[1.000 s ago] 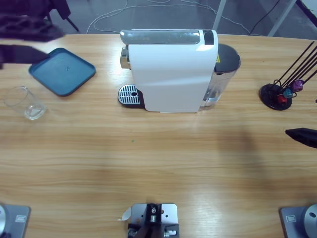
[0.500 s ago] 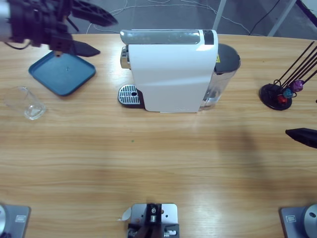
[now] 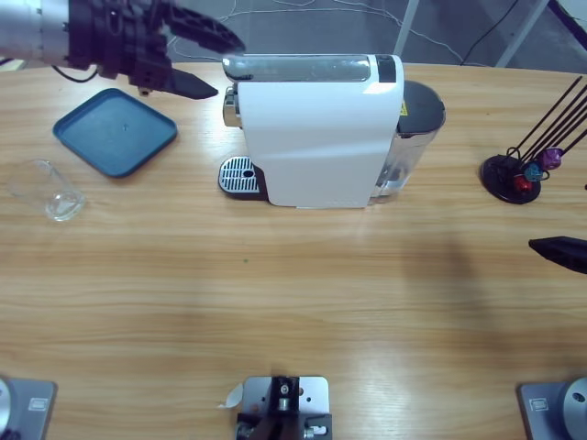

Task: Pour coffee

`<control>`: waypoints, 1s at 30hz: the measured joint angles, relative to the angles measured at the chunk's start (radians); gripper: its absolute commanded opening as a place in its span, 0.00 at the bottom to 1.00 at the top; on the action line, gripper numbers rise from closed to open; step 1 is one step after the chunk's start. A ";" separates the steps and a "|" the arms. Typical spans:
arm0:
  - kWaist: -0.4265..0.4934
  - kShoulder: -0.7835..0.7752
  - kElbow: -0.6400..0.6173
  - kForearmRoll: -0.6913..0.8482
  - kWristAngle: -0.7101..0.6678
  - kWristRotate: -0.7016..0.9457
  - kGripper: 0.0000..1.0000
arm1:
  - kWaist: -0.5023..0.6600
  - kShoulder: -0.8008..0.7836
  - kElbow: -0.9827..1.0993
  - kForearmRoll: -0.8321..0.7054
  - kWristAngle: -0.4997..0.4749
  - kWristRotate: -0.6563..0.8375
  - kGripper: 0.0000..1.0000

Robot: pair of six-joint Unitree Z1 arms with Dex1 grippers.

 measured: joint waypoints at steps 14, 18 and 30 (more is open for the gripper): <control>0.000 0.004 -0.021 0.000 -0.016 -0.001 0.00 | 0.000 0.000 0.000 0.000 0.000 0.000 1.00; 0.002 0.004 -0.021 0.000 -0.016 0.028 0.00 | 0.000 0.000 0.000 0.000 0.000 0.000 1.00; 0.004 0.004 -0.047 0.000 -0.037 0.073 0.00 | 0.000 0.000 0.000 0.000 0.000 0.000 1.00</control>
